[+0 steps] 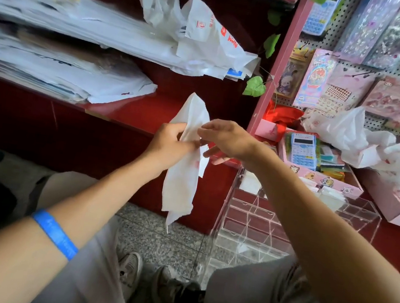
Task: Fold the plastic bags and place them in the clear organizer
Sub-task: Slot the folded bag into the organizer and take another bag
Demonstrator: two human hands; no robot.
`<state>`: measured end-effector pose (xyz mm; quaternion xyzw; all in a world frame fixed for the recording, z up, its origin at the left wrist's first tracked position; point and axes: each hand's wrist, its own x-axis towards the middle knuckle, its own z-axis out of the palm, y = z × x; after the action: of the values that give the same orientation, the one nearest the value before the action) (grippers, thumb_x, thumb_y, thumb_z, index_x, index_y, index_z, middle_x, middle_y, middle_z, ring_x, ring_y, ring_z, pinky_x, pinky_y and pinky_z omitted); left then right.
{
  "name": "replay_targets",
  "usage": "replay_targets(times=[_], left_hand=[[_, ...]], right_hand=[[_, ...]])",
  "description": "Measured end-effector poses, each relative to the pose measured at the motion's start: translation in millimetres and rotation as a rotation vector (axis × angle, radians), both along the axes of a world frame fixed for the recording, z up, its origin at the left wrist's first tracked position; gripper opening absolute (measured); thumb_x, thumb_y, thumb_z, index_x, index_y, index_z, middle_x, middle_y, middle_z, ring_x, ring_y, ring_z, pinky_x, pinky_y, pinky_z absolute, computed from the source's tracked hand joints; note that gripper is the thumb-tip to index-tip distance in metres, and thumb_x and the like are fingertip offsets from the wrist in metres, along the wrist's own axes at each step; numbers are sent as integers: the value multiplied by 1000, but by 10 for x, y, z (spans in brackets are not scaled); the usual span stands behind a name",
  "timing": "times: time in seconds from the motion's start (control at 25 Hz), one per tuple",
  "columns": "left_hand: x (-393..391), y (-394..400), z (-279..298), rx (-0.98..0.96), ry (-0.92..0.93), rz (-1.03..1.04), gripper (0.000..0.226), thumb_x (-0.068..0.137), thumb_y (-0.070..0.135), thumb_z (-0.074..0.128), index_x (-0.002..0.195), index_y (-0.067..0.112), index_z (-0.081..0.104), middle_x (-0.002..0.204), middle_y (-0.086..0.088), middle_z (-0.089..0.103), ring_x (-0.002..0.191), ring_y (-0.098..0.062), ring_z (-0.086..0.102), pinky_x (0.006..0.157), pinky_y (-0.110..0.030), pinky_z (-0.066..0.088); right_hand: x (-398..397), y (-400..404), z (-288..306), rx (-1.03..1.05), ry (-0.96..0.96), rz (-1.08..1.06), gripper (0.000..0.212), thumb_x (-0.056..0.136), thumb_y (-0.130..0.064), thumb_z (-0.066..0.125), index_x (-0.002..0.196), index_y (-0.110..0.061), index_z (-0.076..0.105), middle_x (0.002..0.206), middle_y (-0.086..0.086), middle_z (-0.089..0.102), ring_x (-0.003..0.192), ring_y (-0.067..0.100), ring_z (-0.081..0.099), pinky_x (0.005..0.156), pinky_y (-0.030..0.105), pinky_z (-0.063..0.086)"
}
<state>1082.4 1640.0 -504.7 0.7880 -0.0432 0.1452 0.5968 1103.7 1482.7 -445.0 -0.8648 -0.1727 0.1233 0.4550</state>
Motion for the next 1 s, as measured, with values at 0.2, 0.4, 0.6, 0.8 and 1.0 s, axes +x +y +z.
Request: replay_targets(times=[0.2, 0.4, 0.6, 0.8, 1.0], left_hand=[[-44, 53, 159, 30, -48, -74, 32, 82, 18, 73, 113, 22, 67, 99, 2, 71, 92, -7, 64, 78, -25, 49], [211, 289, 108, 102, -24, -174, 28, 79, 26, 66, 106, 21, 71, 99, 4, 74, 95, -10, 68, 85, -25, 51], [785, 680, -256, 203, 21, 68, 21, 87, 21, 70, 107, 24, 73, 95, 15, 71, 91, -3, 65, 82, -24, 53], [1481, 1023, -461, 172, 129, 322, 20, 84, 10, 68, 103, 15, 74, 101, -1, 73, 92, -12, 65, 83, -22, 49], [1986, 1015, -635, 607, 157, 137, 34, 90, 27, 64, 123, 20, 65, 123, 1, 62, 113, -17, 58, 90, -25, 44]], right_hand=[[114, 182, 48, 212, 31, 12, 38, 94, -38, 64, 120, -11, 60, 97, 4, 69, 73, 19, 69, 70, 37, 58], [553, 453, -210, 469, 167, -96, 18, 95, -20, 58, 104, -6, 64, 83, 9, 68, 73, 19, 69, 60, 30, 57], [1243, 612, -603, 653, 411, -366, 34, 87, -15, 54, 116, 0, 62, 102, 19, 70, 91, 36, 69, 83, 48, 57], [1937, 491, -693, 771, 479, -428, 31, 95, -26, 57, 113, -1, 65, 92, 16, 73, 78, 30, 73, 70, 40, 61], [2364, 320, -966, 154, 262, -551, 20, 90, -18, 62, 82, 0, 67, 66, 7, 63, 56, 22, 61, 56, 31, 48]])
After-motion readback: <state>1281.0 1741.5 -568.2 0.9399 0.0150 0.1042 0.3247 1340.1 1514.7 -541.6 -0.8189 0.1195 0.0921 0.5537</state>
